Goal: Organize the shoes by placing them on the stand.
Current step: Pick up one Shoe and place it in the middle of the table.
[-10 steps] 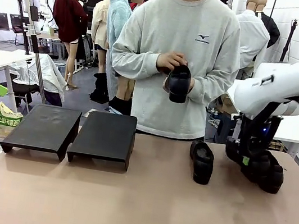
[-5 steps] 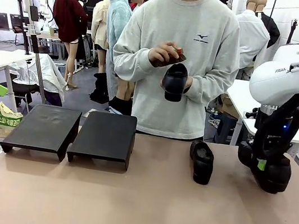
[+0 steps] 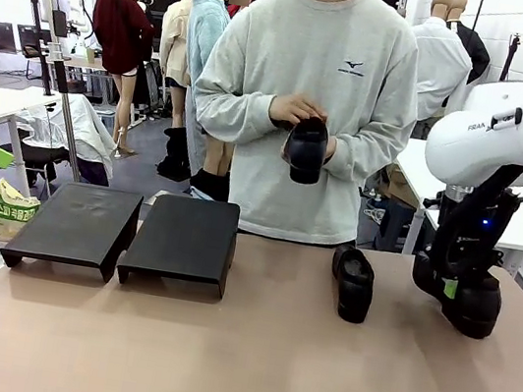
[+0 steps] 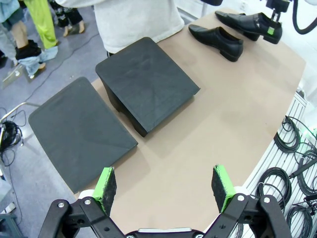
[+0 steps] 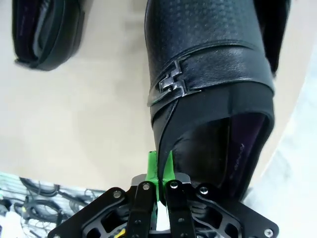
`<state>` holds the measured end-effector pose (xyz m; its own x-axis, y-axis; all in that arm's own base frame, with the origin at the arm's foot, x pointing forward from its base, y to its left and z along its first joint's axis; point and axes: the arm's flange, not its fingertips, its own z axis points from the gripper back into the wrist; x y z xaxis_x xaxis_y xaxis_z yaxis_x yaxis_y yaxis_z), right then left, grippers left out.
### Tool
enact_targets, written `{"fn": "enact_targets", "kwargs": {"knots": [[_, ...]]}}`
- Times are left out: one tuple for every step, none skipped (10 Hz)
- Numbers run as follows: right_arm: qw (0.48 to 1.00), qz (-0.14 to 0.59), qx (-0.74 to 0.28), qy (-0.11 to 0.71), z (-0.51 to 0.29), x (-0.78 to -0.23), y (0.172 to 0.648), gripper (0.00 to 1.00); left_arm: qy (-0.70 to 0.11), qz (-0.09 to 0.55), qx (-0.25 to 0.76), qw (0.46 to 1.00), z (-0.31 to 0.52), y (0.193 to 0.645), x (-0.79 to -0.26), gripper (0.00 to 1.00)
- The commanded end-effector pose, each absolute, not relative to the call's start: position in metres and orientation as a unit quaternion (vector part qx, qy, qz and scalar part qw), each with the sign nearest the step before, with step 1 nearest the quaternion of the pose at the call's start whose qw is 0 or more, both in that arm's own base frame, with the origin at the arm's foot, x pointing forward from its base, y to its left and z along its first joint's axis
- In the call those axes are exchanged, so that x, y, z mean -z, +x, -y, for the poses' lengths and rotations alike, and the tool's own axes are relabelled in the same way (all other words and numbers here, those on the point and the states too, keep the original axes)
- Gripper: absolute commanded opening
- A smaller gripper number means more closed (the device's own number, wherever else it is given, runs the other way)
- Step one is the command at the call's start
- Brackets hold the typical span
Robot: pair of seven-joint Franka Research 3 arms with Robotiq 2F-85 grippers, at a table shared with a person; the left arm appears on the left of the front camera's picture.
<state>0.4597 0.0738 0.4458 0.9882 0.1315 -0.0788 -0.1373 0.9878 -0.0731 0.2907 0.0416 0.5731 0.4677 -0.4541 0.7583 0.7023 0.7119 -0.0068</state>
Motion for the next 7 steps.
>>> {"fn": "enact_targets", "kwargs": {"knots": [[0.995, -0.031, -0.009, -0.093, -0.107, -0.483, 0.402, 0.00, -0.162, 0.383, 0.346, 0.841, -0.042, 0.290, -0.573, 1.00], [0.993, -0.048, 0.022, -0.102, -0.111, -0.493, 0.383, 0.00, -0.162, 0.383, 0.346, 0.841, -0.042, 0.290, -0.573, 1.00], [0.994, -0.063, 0.033, -0.086, -0.119, -0.501, 0.361, 0.00, -0.162, 0.383, 0.346, 0.841, -0.042, 0.290, -0.573, 1.00], [0.996, -0.047, 0.034, -0.070, -0.130, -0.505, 0.347, 0.00, -0.162, 0.383, 0.346, 0.841, -0.042, 0.290, -0.573, 1.00], [0.999, -0.023, 0.019, -0.042, -0.149, -0.511, 0.334, 0.00, -0.162, 0.383, 0.346, 0.841, -0.042, 0.290, -0.573, 1.00], [1.000, -0.015, -0.003, -0.009, -0.169, -0.513, 0.326, 0.00, -0.162, 0.383, 0.346, 0.841, -0.042, 0.290, -0.573, 1.00], [0.999, -0.013, -0.034, 0.016, -0.192, -0.515, 0.322, 0.00, -0.162, 0.383, 0.346, 0.841, -0.042, 0.290, -0.573, 1.00]]}}
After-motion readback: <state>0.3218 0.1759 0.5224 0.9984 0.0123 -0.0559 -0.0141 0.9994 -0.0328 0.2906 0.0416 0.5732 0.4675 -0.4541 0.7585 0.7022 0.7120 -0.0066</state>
